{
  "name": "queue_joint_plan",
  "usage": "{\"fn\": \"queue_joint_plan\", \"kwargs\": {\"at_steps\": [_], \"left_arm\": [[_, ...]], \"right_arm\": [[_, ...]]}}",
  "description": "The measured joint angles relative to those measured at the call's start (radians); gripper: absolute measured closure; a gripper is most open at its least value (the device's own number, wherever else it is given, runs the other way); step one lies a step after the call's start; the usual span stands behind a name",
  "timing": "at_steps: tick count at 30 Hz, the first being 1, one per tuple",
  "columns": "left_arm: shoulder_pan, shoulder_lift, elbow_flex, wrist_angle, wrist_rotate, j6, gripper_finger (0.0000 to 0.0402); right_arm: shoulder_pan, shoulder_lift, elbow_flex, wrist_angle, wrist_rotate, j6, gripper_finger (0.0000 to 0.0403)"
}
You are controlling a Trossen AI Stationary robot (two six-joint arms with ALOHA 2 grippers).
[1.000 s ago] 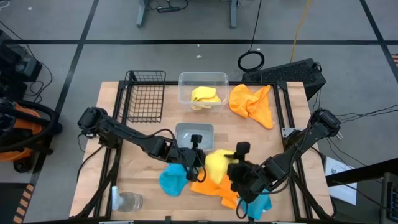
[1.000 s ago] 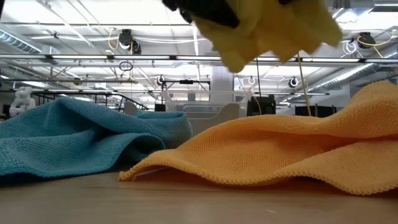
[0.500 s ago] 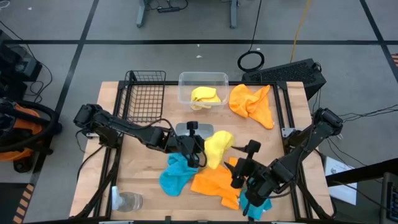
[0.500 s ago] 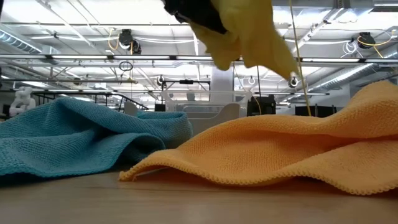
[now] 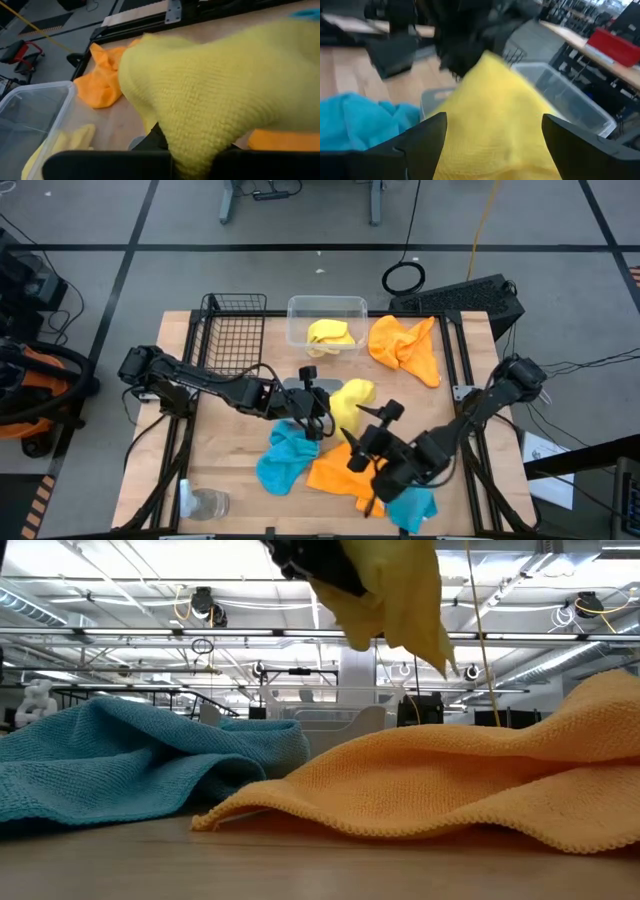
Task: Sort microfiber towel by color & place in baskets
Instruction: Put the yellow microfiber cloth into the transparent bin
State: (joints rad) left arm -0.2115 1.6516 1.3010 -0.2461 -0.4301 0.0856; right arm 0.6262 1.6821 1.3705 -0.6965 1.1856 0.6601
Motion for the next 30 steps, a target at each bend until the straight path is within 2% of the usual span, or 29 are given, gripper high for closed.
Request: {"fn": "queue_joint_plan", "kwargs": {"at_steps": [10, 13, 17, 23, 24, 30], "left_arm": [[-0.023, 0.000, 0.000, 0.009, 0.002, 0.000, 0.0392], [-0.052, 0.000, 0.000, 0.009, 0.001, 0.008, 0.0392], [-0.091, 0.000, 0.000, 0.010, -0.006, 0.026, 0.0392], [-0.131, 0.000, 0.000, 0.016, -0.009, 0.026, 0.0392], [-0.135, 0.000, 0.000, 0.016, -0.008, 0.026, 0.0392], [-0.153, 0.002, 0.000, 0.004, 0.022, 0.024, 0.0391]], "right_arm": [[-0.116, 0.056, -0.001, -0.054, -0.113, -0.028, 0.0086], [-0.140, 0.068, -0.001, -0.080, -0.114, -0.027, 0.0104], [-0.151, 0.067, -0.001, -0.091, -0.118, -0.047, 0.0174], [-0.152, 0.034, -0.001, -0.101, -0.094, -0.110, 0.0362], [-0.151, 0.029, -0.001, -0.105, -0.089, -0.121, 0.0381], [-0.122, -0.010, 0.000, -0.186, 0.063, -0.074, 0.0390]]}}
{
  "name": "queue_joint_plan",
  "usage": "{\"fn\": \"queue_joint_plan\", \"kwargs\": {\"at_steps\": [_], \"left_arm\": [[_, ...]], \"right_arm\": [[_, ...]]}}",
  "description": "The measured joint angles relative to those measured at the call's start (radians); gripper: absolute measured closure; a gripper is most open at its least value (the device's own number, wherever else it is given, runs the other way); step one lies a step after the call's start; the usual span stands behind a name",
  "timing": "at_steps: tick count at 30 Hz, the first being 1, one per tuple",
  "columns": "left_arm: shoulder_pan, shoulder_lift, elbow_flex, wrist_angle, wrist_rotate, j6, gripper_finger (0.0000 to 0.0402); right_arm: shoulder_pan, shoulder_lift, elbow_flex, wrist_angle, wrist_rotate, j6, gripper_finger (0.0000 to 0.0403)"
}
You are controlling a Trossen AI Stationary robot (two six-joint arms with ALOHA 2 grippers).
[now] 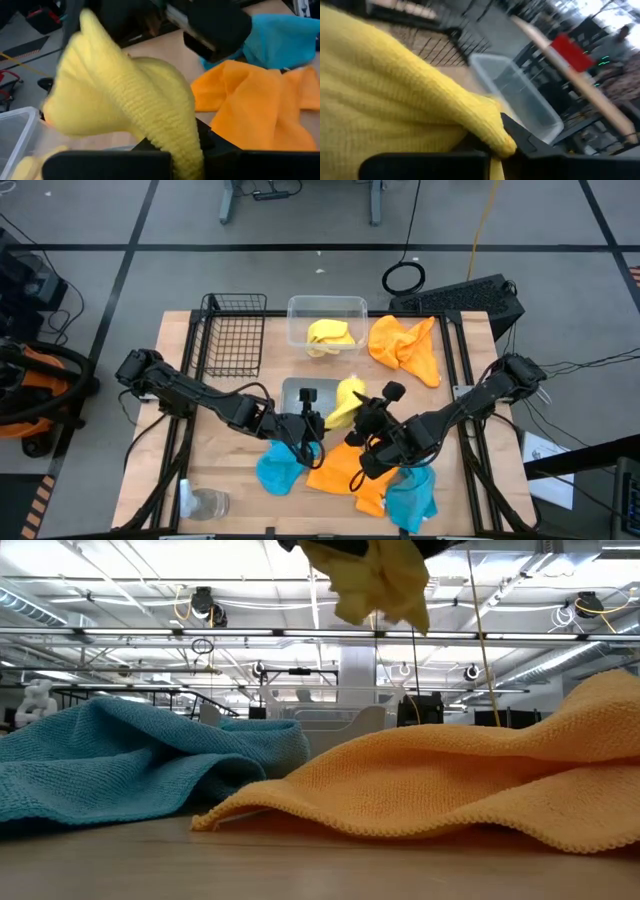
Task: Sort microfiber towel by color & place in baskets
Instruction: Put the yellow microfiber cloth into the transparent bin
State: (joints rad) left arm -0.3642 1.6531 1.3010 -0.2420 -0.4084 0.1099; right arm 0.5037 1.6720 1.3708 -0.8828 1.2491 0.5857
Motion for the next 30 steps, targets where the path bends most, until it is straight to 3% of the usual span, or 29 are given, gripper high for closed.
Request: {"fn": "queue_joint_plan", "kwargs": {"at_steps": [5, 18, 23, 30], "left_arm": [[0.012, 0.000, 0.001, 0.002, -0.025, -0.058, 0.0391], [0.077, 0.010, -0.001, 0.116, -0.049, -0.080, 0.0391], [0.087, 0.010, -0.001, 0.118, -0.054, -0.075, 0.0391], [0.087, 0.010, -0.001, 0.124, -0.058, -0.047, 0.0391]], "right_arm": [[0.046, -0.017, -0.002, -0.026, 0.109, 0.033, 0.0396], [0.125, -0.019, -0.002, 0.015, 0.090, 0.108, 0.0383], [0.153, -0.032, -0.002, 0.016, 0.037, 0.110, 0.0323], [0.181, -0.032, -0.002, 0.016, 0.049, 0.087, 0.0191]]}}
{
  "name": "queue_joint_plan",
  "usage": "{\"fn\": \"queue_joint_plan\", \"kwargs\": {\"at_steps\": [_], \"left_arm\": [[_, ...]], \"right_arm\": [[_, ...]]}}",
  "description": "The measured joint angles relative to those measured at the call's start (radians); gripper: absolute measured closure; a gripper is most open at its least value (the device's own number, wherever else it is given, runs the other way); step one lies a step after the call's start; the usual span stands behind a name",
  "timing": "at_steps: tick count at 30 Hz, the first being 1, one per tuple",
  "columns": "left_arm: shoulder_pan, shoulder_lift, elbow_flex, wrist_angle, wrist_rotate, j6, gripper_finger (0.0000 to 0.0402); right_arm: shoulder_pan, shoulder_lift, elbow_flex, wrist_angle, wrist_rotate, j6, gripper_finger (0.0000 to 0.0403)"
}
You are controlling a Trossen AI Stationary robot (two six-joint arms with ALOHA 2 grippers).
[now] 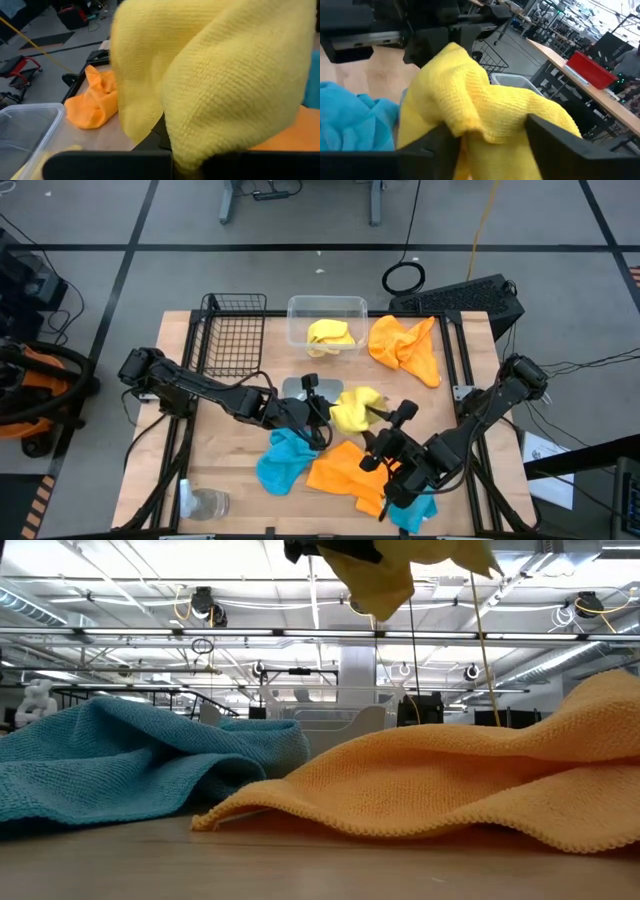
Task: Sort microfiber towel by color & place in baskets
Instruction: Put the yellow microfiber cloth into the transparent bin
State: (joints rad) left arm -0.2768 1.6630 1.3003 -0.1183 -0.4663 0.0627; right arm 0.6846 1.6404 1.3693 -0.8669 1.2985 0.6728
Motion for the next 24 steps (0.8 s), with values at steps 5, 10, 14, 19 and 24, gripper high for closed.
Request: {"fn": "queue_joint_plan", "kwargs": {"at_steps": [5, 10, 14, 19, 24], "left_arm": [[0.001, 0.000, 0.000, 0.047, -0.002, 0.015, 0.0391], [0.001, 0.000, 0.000, 0.104, 0.042, 0.051, 0.0391], [0.001, 0.000, 0.000, 0.112, 0.080, 0.066, 0.0391], [-0.010, 0.000, 0.001, 0.091, 0.086, 0.048, 0.0391], [-0.021, 0.000, 0.003, 0.083, 0.117, 0.022, 0.0391]], "right_arm": [[-0.015, 0.002, -0.002, 0.010, -0.053, -0.070, 0.0128], [-0.044, 0.021, -0.002, 0.078, -0.073, -0.131, 0.0162], [-0.055, 0.028, -0.003, 0.141, -0.063, -0.207, 0.0255], [-0.055, 0.024, -0.003, 0.113, 0.060, -0.217, 0.0384], [-0.067, 0.000, -0.002, 0.116, 0.175, -0.213, 0.0376]]}}
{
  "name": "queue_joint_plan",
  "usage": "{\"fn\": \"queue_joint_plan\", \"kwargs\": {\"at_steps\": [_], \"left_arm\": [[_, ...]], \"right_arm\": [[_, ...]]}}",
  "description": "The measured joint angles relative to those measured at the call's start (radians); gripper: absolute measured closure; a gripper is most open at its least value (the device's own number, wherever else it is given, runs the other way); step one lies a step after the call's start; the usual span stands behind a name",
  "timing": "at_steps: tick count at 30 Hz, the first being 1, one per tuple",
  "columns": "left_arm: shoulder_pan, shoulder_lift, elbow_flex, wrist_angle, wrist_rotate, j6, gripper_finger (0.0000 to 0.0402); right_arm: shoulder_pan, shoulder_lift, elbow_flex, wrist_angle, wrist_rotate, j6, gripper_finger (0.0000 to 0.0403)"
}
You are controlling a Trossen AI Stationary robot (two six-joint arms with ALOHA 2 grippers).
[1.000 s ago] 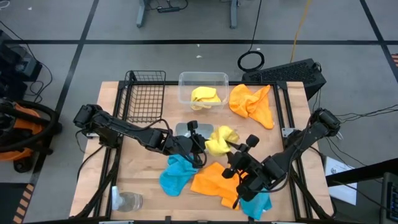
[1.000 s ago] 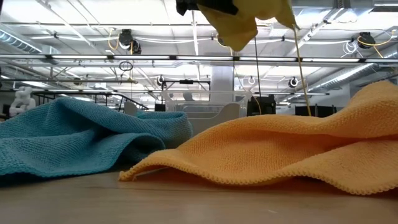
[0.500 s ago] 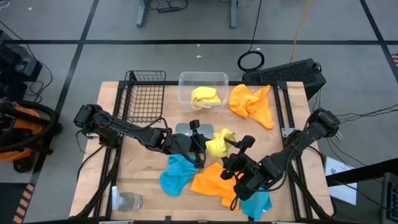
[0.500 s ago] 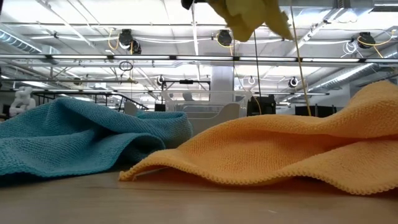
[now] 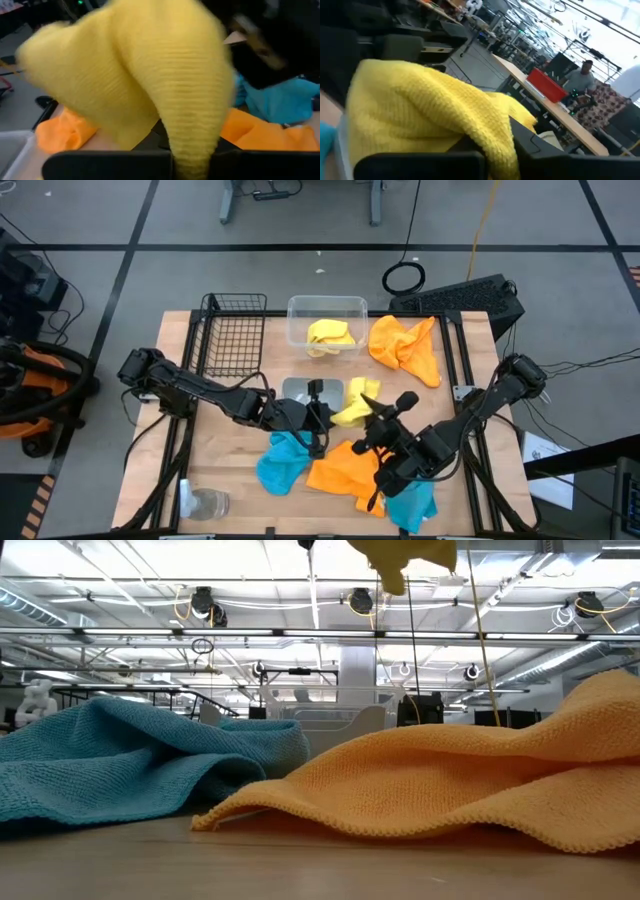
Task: Sort microfiber towel by color & place in baskets
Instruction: Put the yellow microfiber cloth into the transparent bin
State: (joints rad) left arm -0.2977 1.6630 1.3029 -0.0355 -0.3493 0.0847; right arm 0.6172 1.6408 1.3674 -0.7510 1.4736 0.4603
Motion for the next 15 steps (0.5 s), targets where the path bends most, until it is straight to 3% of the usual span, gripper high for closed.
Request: {"fn": "queue_joint_plan", "kwargs": {"at_steps": [3, 9, 15], "left_arm": [[0.001, 0.007, 0.000, 0.006, 0.023, 0.013, 0.0391], [0.000, 0.017, -0.003, 0.004, 0.069, 0.130, 0.0391], [-0.001, 0.022, -0.003, 0.024, 0.188, 0.347, 0.0391]], "right_arm": [[-0.006, 0.001, 0.000, -0.002, -0.033, 0.000, 0.0379], [-0.006, 0.000, 0.000, 0.014, -0.228, -0.037, 0.0392], [-0.003, 0.000, 0.000, 0.025, -0.393, -0.076, 0.0355]]}}
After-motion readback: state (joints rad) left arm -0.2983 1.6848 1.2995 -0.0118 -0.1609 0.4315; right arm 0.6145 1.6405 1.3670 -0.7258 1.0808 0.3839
